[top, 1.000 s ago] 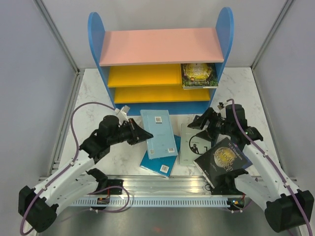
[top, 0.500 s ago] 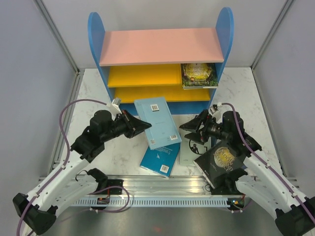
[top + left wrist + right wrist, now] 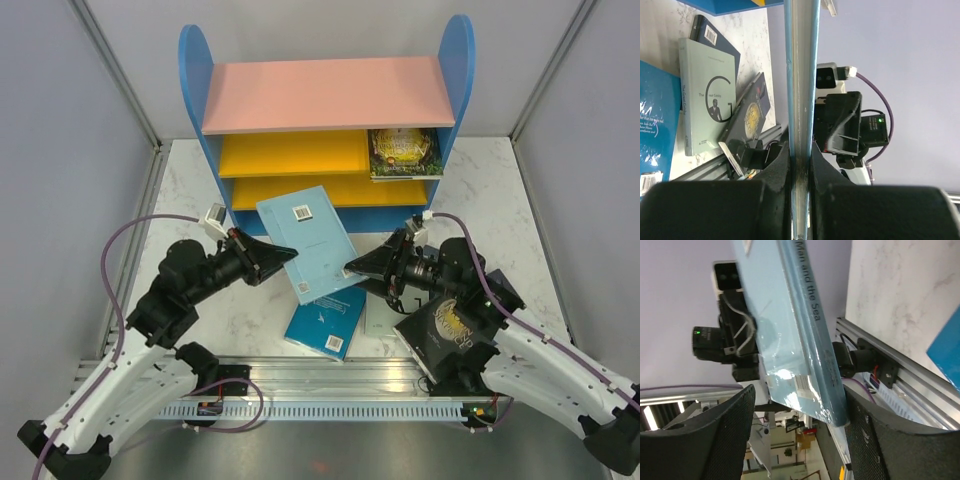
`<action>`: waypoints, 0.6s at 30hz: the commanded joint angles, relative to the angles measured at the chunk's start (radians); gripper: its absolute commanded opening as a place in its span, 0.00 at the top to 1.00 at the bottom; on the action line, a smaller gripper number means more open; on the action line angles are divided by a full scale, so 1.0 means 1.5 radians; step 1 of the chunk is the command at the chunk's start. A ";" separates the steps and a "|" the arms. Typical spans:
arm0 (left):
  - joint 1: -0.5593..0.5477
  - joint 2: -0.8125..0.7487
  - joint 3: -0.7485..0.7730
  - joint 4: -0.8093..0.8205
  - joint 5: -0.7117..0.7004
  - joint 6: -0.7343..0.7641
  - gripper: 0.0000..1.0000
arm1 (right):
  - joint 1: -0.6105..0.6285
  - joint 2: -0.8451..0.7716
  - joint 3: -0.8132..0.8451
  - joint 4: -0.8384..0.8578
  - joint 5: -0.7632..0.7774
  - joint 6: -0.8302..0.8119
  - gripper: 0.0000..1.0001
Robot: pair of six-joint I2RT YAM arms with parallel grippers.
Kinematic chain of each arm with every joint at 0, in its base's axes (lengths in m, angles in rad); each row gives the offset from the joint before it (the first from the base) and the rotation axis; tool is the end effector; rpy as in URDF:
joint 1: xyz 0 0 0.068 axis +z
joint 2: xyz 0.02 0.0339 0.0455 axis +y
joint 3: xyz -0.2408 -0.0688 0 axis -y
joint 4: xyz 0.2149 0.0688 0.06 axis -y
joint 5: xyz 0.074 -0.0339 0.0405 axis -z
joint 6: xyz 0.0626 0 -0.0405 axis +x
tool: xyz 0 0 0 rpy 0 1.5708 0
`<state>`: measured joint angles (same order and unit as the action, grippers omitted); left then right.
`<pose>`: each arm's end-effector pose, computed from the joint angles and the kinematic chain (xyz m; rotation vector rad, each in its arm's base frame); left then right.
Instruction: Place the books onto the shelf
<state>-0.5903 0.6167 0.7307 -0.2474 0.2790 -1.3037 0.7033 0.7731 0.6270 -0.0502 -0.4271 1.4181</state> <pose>0.1260 -0.1052 0.3190 -0.4641 1.9428 -1.5703 0.1338 0.1475 0.2842 0.3953 2.1566 1.7746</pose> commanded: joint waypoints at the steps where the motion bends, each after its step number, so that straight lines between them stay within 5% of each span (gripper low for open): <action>1: 0.003 -0.034 -0.010 0.078 -0.015 -0.051 0.98 | 0.028 -0.008 0.007 0.144 0.062 0.065 0.29; 12: 0.003 -0.076 -0.034 0.065 -0.030 -0.063 0.98 | 0.122 0.011 0.012 0.264 0.153 0.084 0.71; 16: 0.003 -0.076 -0.030 0.041 -0.028 -0.053 0.98 | 0.124 0.013 0.025 0.262 0.160 0.071 1.00; 18: 0.003 -0.070 -0.020 0.016 -0.024 -0.042 0.95 | 0.124 0.007 0.034 0.236 0.169 0.064 1.00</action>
<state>-0.5873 0.5007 0.6880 -0.1799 0.2443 -1.4128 0.8795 0.7944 0.6266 0.2241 -0.2119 1.5303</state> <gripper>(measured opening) 0.122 0.186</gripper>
